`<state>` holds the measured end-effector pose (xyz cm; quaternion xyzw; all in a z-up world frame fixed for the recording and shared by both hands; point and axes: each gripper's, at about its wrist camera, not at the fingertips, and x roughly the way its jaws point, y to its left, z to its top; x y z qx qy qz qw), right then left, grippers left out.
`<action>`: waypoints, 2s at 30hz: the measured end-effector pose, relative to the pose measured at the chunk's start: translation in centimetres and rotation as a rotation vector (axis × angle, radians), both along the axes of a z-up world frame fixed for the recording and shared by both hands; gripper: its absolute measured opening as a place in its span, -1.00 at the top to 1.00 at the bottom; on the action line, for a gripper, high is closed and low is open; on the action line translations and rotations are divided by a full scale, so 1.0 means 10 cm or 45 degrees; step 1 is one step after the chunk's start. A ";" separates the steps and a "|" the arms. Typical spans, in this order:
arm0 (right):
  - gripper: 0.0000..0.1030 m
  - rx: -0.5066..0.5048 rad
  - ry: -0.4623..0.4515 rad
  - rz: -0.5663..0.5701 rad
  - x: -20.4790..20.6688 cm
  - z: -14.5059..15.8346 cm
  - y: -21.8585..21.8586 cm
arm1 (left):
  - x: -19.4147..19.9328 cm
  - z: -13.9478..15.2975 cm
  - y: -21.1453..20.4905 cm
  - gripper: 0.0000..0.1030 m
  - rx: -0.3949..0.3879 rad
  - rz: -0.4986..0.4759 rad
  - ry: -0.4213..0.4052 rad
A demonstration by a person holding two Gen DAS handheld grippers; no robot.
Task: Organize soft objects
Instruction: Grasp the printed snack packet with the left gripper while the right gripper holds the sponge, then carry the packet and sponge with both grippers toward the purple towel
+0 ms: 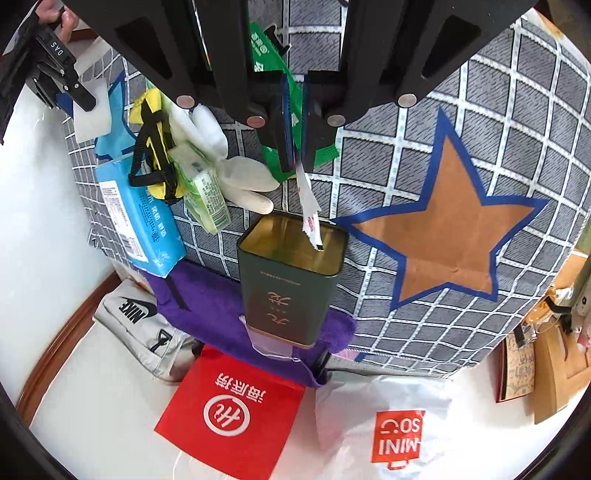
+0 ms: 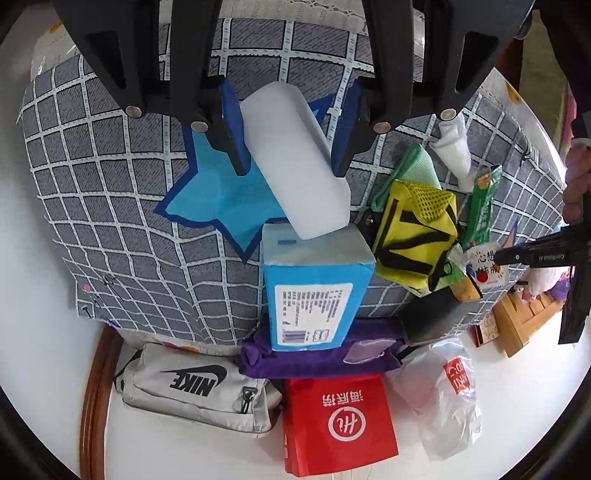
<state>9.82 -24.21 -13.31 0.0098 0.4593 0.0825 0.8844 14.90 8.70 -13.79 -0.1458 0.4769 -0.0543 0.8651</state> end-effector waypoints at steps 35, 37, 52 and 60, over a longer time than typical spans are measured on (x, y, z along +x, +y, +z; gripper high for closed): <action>0.12 -0.014 0.036 -0.013 0.17 -0.02 0.05 | 0.42 -0.18 0.14 -0.27 0.266 -0.070 -0.101; 0.12 -0.025 0.041 -0.017 0.20 -0.03 0.06 | 0.49 -0.22 0.12 -0.27 0.290 -0.111 -0.084; 0.13 0.057 -0.122 0.030 0.37 0.58 0.02 | 0.69 -0.41 0.18 0.46 0.185 -0.182 -0.040; 0.13 0.052 -0.144 0.051 0.64 0.64 0.13 | 0.59 -0.41 0.27 0.88 0.187 -0.166 -0.010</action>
